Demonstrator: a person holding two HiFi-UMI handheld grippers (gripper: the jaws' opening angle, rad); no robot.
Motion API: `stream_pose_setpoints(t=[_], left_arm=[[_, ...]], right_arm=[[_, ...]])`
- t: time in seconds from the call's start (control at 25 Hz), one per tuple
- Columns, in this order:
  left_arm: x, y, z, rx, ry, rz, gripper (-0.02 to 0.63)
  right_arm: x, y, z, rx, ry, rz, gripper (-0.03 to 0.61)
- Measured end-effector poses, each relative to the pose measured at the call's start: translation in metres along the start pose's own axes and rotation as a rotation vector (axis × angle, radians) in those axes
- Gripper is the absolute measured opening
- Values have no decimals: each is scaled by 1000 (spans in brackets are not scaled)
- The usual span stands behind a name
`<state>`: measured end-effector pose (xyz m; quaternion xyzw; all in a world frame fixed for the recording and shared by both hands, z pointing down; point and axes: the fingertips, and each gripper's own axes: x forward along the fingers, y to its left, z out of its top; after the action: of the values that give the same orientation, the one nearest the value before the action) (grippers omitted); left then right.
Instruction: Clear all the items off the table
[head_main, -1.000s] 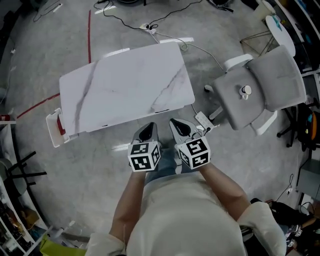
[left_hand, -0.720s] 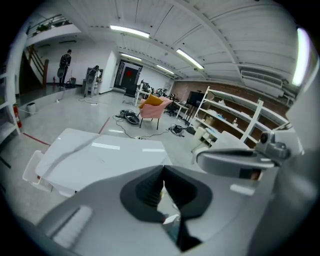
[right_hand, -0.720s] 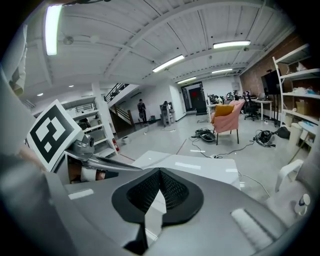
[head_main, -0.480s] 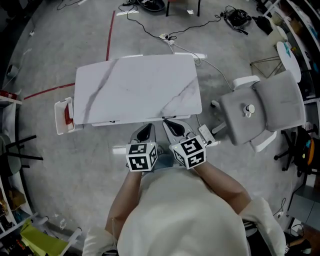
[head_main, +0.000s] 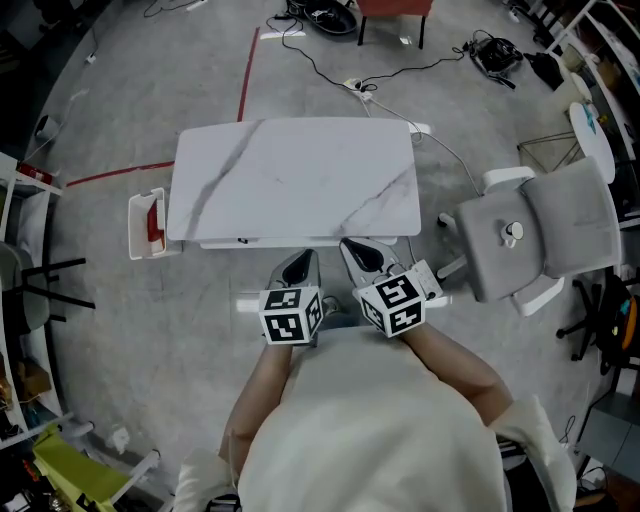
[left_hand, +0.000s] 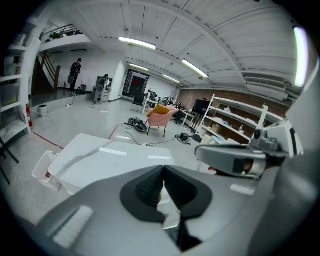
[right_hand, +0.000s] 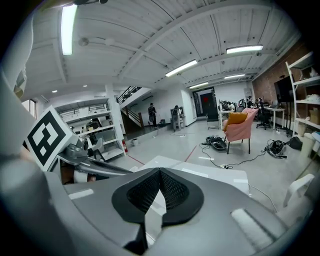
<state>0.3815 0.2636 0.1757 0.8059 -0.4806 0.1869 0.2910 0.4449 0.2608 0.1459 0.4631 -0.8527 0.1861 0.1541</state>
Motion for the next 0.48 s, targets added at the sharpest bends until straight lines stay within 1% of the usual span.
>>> stream_pose_setpoints(t=[0.48], left_arm=[[-8, 6, 2, 2, -26, 9, 9]], right_arm=[[-6, 8, 3, -5, -20, -8, -3]])
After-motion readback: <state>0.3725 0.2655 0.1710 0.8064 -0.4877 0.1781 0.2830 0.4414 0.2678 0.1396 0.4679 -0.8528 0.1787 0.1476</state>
